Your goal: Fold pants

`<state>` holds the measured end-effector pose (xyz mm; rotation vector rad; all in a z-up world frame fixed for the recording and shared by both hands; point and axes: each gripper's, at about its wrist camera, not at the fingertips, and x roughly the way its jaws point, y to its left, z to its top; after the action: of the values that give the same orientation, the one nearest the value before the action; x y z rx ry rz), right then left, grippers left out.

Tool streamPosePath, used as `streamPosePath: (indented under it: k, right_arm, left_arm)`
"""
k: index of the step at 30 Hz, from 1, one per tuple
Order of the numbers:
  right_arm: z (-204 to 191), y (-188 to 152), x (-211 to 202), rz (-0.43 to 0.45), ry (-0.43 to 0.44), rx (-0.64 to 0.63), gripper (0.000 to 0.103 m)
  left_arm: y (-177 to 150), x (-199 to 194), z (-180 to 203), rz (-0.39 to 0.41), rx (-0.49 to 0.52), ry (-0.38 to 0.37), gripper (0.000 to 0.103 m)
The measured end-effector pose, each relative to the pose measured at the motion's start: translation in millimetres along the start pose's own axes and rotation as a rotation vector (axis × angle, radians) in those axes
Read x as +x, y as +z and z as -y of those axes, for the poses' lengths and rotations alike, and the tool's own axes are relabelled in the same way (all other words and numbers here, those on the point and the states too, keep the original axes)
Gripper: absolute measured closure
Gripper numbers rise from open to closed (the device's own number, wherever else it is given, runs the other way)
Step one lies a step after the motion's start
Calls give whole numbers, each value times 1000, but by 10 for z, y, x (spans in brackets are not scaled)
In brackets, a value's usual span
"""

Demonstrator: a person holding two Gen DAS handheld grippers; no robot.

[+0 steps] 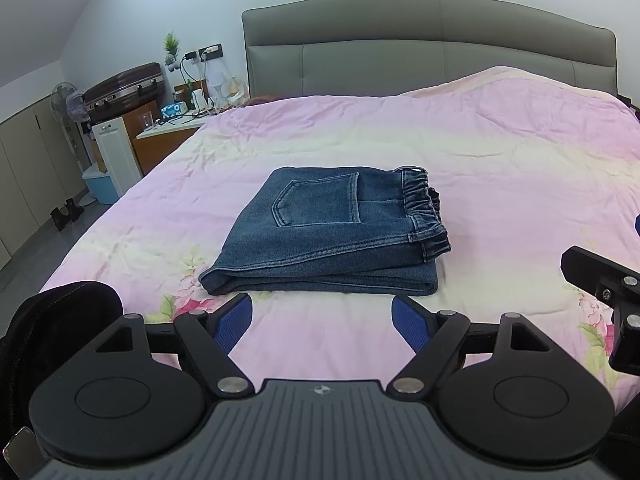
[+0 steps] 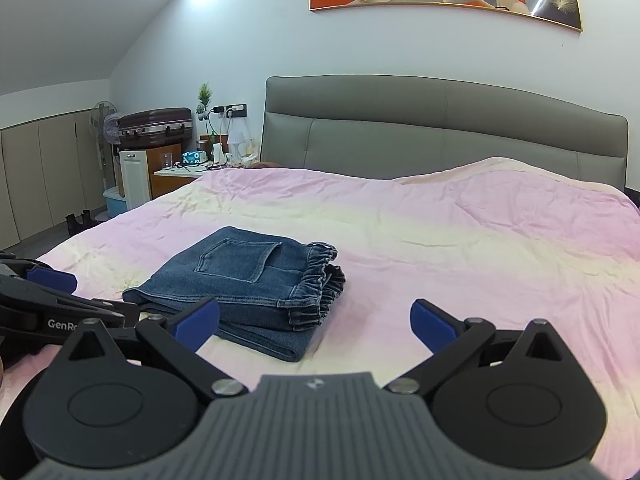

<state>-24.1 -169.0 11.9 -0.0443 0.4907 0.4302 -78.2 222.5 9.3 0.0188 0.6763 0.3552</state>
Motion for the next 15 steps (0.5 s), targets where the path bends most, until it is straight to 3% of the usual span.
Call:
streamPosePath:
  k: [15]
  right_arm:
    - [14,25,-41,7,-4,9,5]
  left_arm:
    - [7,-27,-3,2,5,-2,10]
